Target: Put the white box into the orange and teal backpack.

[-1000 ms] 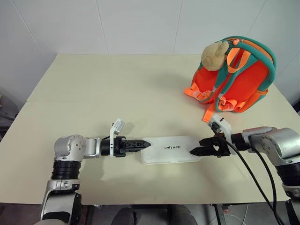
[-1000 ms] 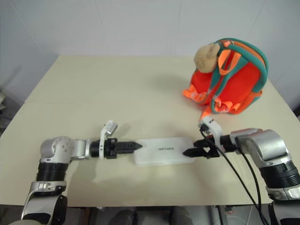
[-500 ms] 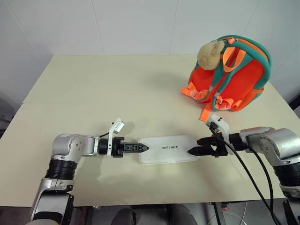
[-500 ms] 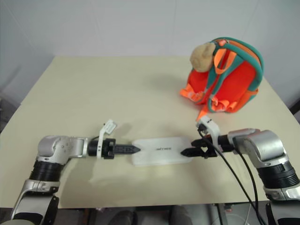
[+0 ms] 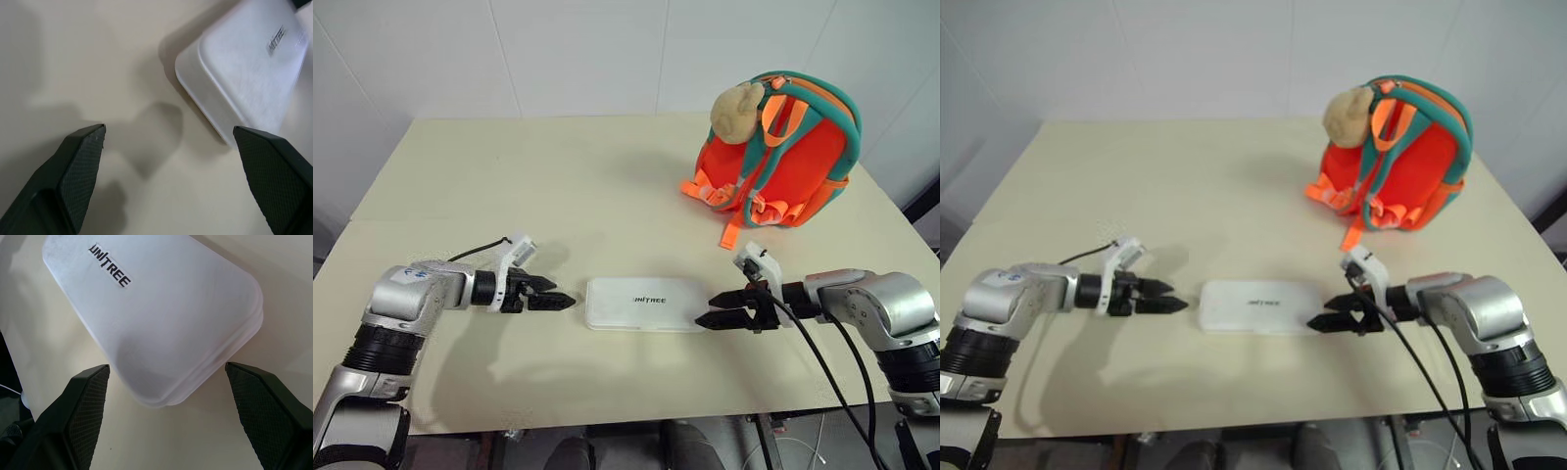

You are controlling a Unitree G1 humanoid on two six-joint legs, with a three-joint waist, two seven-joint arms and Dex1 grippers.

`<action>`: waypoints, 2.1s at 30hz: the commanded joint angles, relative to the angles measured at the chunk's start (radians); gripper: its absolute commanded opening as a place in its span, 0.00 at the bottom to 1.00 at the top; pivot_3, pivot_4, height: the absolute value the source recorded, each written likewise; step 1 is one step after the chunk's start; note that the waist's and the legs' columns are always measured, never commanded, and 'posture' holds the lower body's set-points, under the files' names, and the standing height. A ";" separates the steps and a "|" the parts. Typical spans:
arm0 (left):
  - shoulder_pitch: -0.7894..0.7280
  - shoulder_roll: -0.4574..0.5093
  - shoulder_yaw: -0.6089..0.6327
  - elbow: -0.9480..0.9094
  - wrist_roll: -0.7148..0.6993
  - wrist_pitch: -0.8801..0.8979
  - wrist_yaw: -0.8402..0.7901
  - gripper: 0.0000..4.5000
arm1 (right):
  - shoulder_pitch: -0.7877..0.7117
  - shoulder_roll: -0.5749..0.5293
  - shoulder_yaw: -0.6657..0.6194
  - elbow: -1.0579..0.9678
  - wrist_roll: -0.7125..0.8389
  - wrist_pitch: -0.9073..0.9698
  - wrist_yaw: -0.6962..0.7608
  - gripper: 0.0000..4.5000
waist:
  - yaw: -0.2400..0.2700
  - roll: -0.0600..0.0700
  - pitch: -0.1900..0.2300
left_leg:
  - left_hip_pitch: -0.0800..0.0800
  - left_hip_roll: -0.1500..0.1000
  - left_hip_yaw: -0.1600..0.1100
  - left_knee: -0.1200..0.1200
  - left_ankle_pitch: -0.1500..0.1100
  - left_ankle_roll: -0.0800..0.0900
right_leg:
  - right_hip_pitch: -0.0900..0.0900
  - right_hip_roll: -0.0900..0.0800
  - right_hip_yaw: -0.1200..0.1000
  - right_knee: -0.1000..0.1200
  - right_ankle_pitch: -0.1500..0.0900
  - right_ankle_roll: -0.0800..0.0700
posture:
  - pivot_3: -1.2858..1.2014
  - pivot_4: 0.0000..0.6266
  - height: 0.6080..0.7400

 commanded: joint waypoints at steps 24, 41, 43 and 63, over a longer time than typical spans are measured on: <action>0.013 -0.069 0.105 -0.032 -0.192 0.377 0.070 1.00 | -0.002 -0.017 -0.013 -0.028 0.016 -0.009 0.006 1.00 | 0.003 0.000 0.000 | -0.012 -0.001 0.004 0.002 0.001 -0.001 | -0.012 -0.002 -0.001 0.000 0.001 0.002 | 0.52 0.24 1.00; -0.015 -0.286 0.128 0.061 -0.180 0.401 0.171 1.00 | -0.009 -0.012 -0.019 -0.034 0.030 0.000 0.003 1.00 | 0.028 -0.001 0.000 | -0.011 -0.001 0.005 0.004 0.001 -0.002 | -0.011 -0.002 -0.001 0.001 0.001 0.002 | 0.52 0.24 1.00; -0.032 -0.322 0.142 0.080 -0.181 0.404 0.187 1.00 | -0.007 -0.012 -0.023 -0.037 0.032 0.002 0.002 1.00 | 0.035 -0.001 0.000 | -0.011 -0.002 0.004 0.005 0.001 -0.002 | -0.010 -0.002 -0.001 -0.001 0.001 0.002 | 0.52 0.24 1.00; -0.103 -0.389 0.179 0.209 -0.244 0.437 0.190 0.73 | 0.051 -0.059 -0.041 -0.075 0.059 -0.017 0.030 1.00 | 0.027 -0.001 0.000 | -0.010 -0.002 0.003 0.011 0.001 -0.001 | -0.007 -0.002 -0.001 0.000 0.003 0.004 | 0.52 0.24 1.00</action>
